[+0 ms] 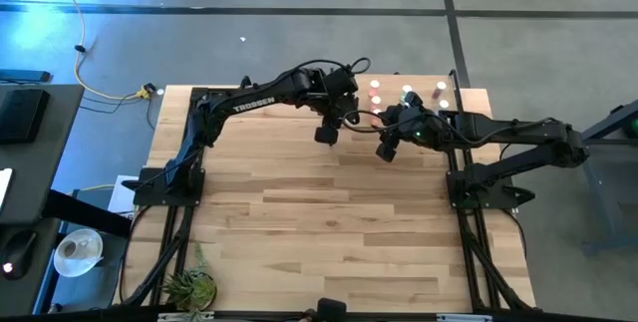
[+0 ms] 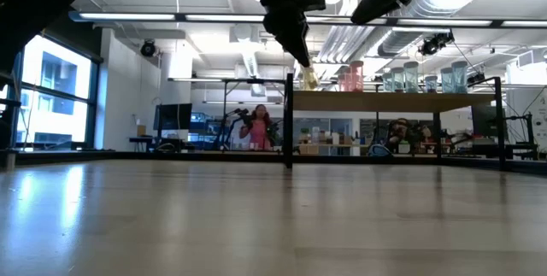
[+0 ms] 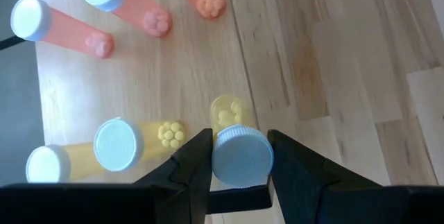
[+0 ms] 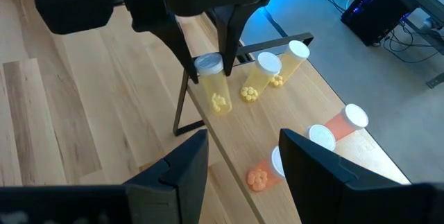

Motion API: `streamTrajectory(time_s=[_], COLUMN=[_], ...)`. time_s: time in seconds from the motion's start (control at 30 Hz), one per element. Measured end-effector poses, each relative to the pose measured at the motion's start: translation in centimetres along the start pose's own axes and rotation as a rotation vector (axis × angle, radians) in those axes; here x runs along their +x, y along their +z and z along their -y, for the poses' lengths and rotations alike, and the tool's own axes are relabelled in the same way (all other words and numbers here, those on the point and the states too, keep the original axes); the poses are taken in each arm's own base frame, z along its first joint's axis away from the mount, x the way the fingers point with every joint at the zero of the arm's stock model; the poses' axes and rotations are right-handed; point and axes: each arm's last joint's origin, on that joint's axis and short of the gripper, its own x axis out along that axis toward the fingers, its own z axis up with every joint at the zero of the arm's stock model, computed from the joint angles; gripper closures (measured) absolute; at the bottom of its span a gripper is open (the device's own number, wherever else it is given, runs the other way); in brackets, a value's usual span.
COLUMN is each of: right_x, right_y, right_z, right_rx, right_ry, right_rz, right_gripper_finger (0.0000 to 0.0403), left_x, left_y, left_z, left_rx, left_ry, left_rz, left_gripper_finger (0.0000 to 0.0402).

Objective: Pick and place medicine bottles onto shelf by color
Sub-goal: Put the yellow pill bottle on the shelf aligned with the other yellow pill bottles

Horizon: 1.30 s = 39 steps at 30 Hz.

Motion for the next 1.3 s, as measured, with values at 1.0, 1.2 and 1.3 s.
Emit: streamTrajectory(time_s=[1.0, 1.2, 1.3], right_x=[-0.3, -0.3, -0.3], right_y=[0.8, 0.8, 1.0], right_z=[-1.2, -1.3, -1.3], right_rx=[-0.418, -0.421, -0.383], right_ry=[0.378, 0.414, 0.413], right_rz=[0.152, 0.163, 0.178], right_gripper_finger=[0.0235, 0.0235, 0.0235], left_x=[-7.4, -7.8, -8.1], left_y=[2.9, 3.5, 3.9], left_z=[5.8, 6.7, 7.0], left_rx=[0.196, 0.216, 0.22], left_ry=[-0.011, -0.009, 0.004], left_rz=[0.152, 0.179, 0.215], left_gripper_finger=[0.028, 0.028, 0.028])
